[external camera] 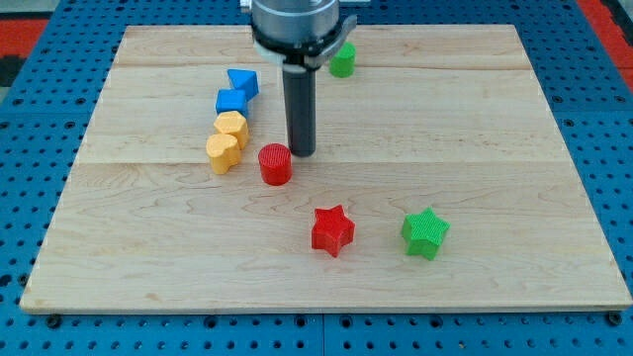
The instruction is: Move the green circle towards the bottom right
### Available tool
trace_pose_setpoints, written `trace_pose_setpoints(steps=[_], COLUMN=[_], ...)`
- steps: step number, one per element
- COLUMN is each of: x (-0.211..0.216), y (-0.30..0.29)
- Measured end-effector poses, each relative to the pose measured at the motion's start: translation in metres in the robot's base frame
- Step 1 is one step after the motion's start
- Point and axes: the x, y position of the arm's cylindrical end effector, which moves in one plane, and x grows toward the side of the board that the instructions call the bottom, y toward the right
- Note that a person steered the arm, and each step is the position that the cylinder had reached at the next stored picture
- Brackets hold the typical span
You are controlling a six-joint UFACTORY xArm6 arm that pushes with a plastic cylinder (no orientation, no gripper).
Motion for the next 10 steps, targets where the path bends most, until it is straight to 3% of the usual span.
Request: trace_pose_setpoints(steps=[1,2,4,5,6,7,8,9,10], x=[0.033,-0.006,0.047,0.015,-0.073,-0.151,-0.231,-0.215,-0.193], y=[-0.034,-0.033,-0.076,-0.05,0.015,-0.032,0.0,0.117,0.102])
